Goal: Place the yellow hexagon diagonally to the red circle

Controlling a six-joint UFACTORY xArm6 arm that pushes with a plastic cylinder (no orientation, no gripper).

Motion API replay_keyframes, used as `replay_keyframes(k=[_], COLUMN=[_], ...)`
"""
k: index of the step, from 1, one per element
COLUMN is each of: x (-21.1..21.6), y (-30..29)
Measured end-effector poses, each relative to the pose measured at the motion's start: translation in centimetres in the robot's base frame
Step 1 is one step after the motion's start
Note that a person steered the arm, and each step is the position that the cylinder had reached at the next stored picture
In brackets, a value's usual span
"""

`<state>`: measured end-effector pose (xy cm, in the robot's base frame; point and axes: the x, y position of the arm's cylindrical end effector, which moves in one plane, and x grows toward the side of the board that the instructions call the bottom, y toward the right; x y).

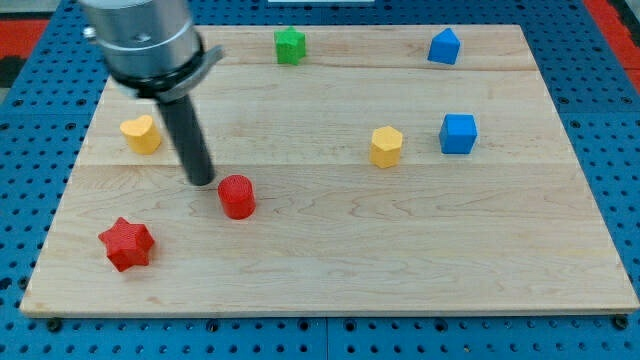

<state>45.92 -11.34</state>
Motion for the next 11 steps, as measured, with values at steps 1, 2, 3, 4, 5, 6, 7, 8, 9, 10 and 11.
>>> replay_keyframes(k=[1,2,3,4,5,6,7,8,9,10,11], x=[-2.3,-6.7,-7.5,-7.0,-3.5,3.1,3.5,3.7,5.6,5.1,3.1], y=[7.9,11.1,17.5,19.0,20.7,20.7,22.3,17.6,10.4,14.1,19.9])
